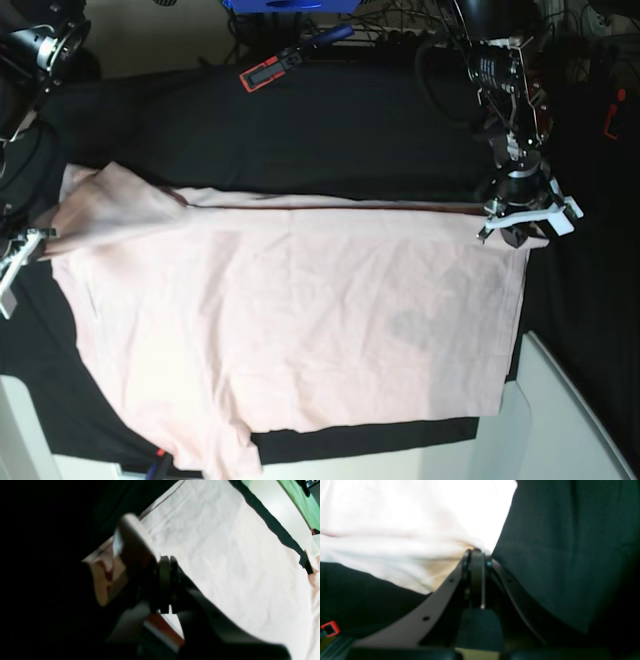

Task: Fold the T-shirt properly
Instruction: 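Lift the grasped shirt edge and drag it toward the robot base, then open both grippers and raise them off the shirt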

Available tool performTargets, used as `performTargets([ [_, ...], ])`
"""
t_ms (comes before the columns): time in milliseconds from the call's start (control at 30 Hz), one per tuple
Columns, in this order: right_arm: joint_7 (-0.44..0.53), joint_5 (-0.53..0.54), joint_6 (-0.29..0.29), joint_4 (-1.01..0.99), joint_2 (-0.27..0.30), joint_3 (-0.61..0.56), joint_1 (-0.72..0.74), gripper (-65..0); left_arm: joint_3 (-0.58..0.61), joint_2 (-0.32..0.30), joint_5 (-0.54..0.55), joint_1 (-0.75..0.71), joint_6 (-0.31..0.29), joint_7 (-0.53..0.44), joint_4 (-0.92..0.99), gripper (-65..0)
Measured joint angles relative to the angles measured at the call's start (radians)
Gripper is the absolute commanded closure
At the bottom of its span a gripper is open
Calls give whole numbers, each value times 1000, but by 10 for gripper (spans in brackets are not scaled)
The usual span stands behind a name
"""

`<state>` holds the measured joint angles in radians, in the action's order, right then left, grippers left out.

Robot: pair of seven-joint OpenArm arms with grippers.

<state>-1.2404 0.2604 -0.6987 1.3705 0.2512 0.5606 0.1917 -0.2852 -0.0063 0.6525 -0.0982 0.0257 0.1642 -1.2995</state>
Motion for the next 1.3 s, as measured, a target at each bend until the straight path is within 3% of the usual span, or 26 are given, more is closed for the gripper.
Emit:
performTargets([
  [300, 51, 2, 0, -68, 12, -51, 50, -3, 0, -3, -4, 63, 1, 0, 95, 0],
  [500, 76, 1, 0, -120, 16, -51, 82, -3, 20, -7, -188, 96, 0, 1, 109, 0],
  [833, 147, 0, 3, -184, 5, -90, 105, -13, 17, -11, -197, 129, -3, -1, 129, 0],
  [900, 155, 3, 3, -184, 4, -90, 111, -55, 18, -13, -196, 129, -3, 0, 143, 0],
  [967, 147, 1, 3, -184, 5, -87, 120, -136, 15, -15, -197, 129, 0, 1, 160, -8],
  [1033, 149, -2, 3, -184, 0, -79, 137, -239, 13, -16, -200, 135, 1, 1, 172, -79],
  [1133, 151, 2, 3, -180, -9, -79, 158, -364, 18, -25, -195, 162, -3, 3, 195, -259],
  [1200, 152, 6, 3, -177, -11, -80, 169, -364, 16, -37, -196, 179, -2, 0, 196, -326],
  [1300, 142, 1, 3, -126, -6, -80, 154, -358, 14, -45, -200, 177, 1, 0, 145, -333],
])
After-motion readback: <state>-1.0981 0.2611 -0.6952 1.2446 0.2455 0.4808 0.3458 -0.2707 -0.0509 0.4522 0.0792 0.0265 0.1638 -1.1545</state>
